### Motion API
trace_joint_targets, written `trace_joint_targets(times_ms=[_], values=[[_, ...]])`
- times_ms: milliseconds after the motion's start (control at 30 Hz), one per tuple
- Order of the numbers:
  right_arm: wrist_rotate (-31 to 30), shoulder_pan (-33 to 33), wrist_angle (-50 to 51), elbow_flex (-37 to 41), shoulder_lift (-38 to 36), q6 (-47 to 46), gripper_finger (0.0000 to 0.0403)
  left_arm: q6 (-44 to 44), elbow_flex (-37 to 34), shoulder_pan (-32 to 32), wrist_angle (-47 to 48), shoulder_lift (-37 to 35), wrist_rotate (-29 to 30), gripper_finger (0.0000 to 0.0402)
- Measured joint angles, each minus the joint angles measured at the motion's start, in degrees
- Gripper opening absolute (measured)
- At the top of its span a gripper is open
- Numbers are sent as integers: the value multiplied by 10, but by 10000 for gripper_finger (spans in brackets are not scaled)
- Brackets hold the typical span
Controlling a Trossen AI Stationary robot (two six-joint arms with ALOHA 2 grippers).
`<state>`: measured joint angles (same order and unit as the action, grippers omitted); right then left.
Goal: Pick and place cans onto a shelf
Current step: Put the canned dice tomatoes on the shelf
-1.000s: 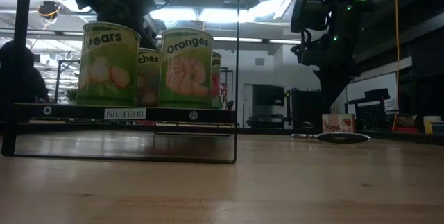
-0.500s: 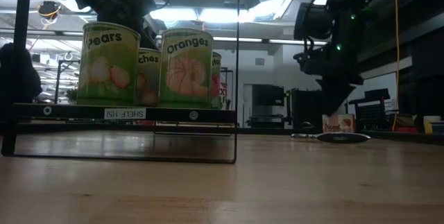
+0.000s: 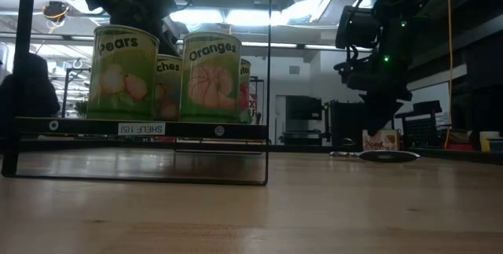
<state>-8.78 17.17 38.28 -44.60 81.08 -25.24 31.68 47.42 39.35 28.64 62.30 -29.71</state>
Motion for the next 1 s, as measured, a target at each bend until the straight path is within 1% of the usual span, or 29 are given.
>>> trace_joint_targets(times_ms=[133, 233, 333, 433, 533, 633, 767, 867, 1000], values=[[-5, 0, 0, 0, 0, 1, 49, 0, 0, 0, 0, 0, 0, 65], [-5, 0, 0, 0, 0, 2, 31, -2, 0, 0, -9, 0, 0, 65], [-5, 0, 2, -2, 1, 18, 10, -25, 0, 0, -48, 0, -10, 65], [-4, 0, 17, -19, 4, 45, 11, -31, 0, 0, -93, 0, -40, 65], [-3, 0, 22, -63, 4, 78, 8, -31, 0, 0, -131, 0, -74, 65], [-3, 0, 44, -113, 4, 111, 6, -31, 0, 0, -152, 0, -90, 65], [-2, 0, 40, -191, 3, 145, 6, -31, 0, 0, -156, 0, -88, 65], [10, -2, 39, -247, 3, 175, 6, -31, 0, 0, -157, 0, -88, 65], [9, -14, 33, -307, 3, 224, 6, -31, 0, 0, -156, 0, -87, 65]])
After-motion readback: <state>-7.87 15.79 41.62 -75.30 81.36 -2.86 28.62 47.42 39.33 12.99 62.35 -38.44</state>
